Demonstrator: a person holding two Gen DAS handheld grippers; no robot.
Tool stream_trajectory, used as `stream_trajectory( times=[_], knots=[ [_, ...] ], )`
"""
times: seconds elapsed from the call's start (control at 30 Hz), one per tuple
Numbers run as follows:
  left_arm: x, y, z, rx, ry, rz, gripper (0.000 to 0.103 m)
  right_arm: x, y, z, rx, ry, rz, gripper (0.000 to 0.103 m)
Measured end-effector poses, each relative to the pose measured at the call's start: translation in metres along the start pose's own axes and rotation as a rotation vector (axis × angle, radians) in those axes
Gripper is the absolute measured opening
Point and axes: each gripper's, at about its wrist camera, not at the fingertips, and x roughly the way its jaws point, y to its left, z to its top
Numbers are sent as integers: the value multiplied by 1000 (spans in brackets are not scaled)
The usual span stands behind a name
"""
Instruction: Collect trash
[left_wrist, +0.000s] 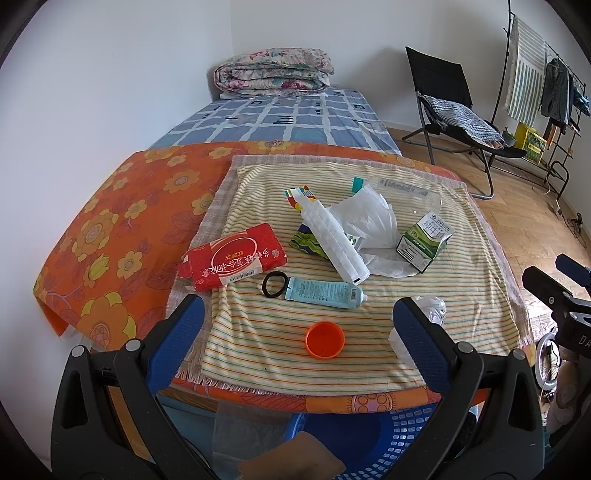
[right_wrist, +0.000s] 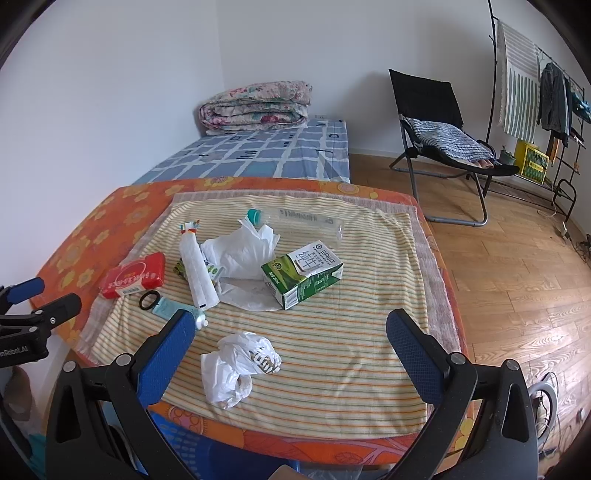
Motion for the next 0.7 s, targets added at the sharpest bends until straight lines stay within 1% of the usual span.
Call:
stream_trajectory(
  times=[0.7],
  knots=[
    [0, -1, 1, 6, 2, 2, 103, 4, -5, 0, 9, 20, -11, 103]
  ],
)
